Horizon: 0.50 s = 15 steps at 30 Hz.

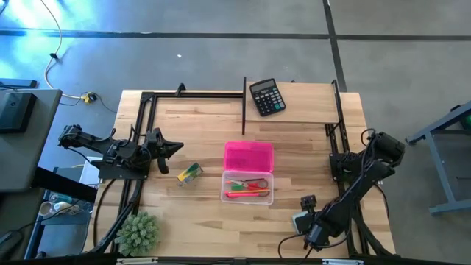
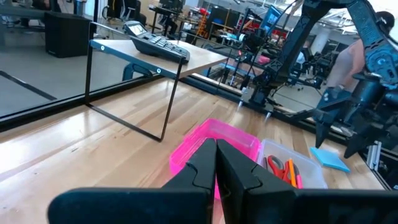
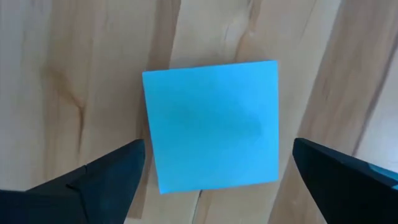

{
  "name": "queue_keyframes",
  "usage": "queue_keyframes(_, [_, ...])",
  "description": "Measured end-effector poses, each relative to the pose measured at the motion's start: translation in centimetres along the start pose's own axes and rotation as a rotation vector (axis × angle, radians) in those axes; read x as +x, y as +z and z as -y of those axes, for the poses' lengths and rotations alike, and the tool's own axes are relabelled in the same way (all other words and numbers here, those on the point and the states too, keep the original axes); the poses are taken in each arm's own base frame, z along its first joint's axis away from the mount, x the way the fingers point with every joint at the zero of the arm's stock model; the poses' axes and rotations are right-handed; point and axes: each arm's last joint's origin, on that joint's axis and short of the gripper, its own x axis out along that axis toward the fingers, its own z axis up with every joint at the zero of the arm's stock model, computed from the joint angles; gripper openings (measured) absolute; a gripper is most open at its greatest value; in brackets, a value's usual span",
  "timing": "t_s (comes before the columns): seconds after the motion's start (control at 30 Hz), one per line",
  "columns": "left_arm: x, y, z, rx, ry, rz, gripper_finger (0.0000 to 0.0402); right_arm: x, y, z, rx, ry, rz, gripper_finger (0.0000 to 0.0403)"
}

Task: Pack school essentials
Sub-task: Put the sticky notes into the supply box

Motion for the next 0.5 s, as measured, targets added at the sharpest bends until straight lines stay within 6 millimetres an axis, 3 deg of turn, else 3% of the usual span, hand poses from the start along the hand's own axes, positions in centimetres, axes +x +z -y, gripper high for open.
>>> queue_keyframes(0.5, [0.0,0.0,0.0,0.000,0.000,0.000,0.0001,2.0,-0.1,1.8,0.019,0.052,-0.008,0.0399])
